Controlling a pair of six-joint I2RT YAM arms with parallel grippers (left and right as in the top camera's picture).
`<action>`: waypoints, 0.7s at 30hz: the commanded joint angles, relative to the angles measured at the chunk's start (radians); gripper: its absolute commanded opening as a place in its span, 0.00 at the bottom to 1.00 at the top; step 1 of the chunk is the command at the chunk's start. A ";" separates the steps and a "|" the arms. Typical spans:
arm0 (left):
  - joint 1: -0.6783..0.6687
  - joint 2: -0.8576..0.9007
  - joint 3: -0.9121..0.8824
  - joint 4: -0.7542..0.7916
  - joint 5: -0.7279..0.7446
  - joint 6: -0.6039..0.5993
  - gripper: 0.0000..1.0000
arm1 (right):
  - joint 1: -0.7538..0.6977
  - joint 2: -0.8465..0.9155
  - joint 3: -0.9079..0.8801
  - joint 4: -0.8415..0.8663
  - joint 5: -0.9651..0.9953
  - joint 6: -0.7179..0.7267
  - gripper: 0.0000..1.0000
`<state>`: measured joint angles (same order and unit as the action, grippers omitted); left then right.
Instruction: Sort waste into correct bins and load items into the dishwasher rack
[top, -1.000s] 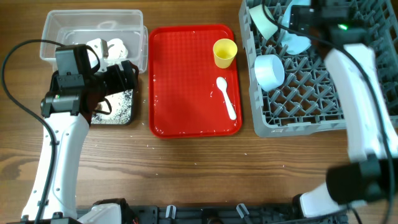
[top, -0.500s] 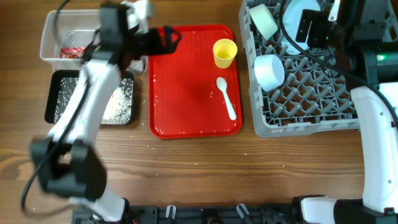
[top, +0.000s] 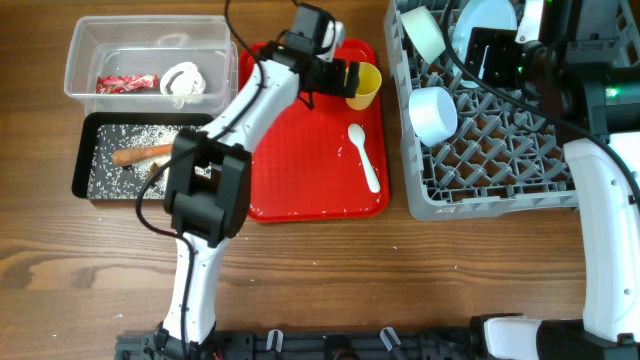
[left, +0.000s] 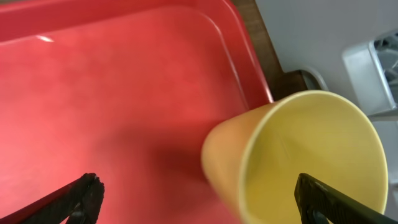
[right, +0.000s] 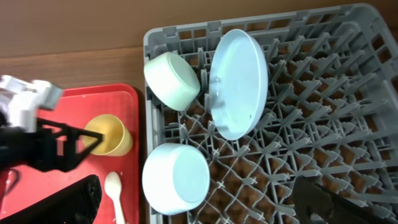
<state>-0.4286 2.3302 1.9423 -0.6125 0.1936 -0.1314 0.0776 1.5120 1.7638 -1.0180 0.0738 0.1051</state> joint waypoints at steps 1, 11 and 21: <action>-0.014 0.039 0.025 0.013 -0.039 0.019 1.00 | 0.003 0.006 0.005 -0.014 -0.031 0.010 0.99; -0.013 0.041 0.025 -0.014 -0.038 -0.014 0.25 | 0.003 0.006 0.005 -0.016 -0.095 0.010 1.00; 0.077 -0.090 0.027 -0.253 0.139 -0.066 0.04 | 0.004 0.073 -0.004 0.054 -0.580 -0.002 1.00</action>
<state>-0.4225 2.3344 1.9575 -0.7921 0.1967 -0.1844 0.0776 1.5291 1.7638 -0.9924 -0.2150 0.1055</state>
